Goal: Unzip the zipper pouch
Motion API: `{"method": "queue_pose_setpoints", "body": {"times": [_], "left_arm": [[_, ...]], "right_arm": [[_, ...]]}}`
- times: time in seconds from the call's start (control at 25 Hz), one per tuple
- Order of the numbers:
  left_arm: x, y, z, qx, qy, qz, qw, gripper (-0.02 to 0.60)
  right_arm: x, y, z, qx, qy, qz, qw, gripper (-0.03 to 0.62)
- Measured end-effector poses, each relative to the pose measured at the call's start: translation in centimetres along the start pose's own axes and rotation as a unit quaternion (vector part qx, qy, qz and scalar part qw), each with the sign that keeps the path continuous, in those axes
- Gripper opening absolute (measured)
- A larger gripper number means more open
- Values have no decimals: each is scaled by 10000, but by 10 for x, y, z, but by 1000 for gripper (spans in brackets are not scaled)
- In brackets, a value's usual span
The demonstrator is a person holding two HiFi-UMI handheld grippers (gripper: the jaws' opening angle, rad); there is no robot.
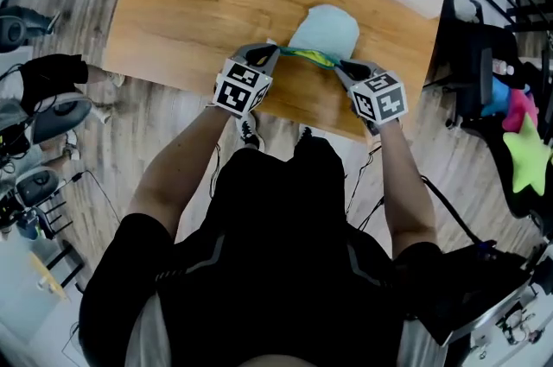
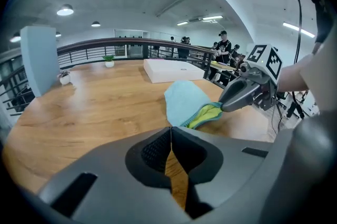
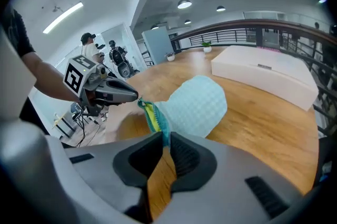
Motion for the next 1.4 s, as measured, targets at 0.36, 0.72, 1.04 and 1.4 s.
{"method": "queue_pose_setpoints", "body": {"times": [0.36, 0.72, 1.04, 1.4], "left_arm": [[16, -24, -1, -45, -122, -306, 9994, 32], [21, -34, -1, -49, -137, -378, 9992, 32], [5, -27, 0, -36, -170, -169, 9997, 34], [-54, 15, 5, 293, -326, 534, 9976, 34]], "right_arm": [[15, -27, -6, 206, 5, -297, 9993, 54], [20, -36, -9, 317, -73, -400, 9987, 57], [8, -26, -16, 71, -351, -405, 9985, 115], [-53, 27, -28, 111, -763, 241, 9967, 137]]}}
Point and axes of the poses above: the fingertips, and each gripper's own axes: x forward along the fingers, z to its right, y out of its top, the point moved 6 cm from there along -x, backward along the fingers, and after that the axes turned 13 degrees about -y, right-handed, at the moved point
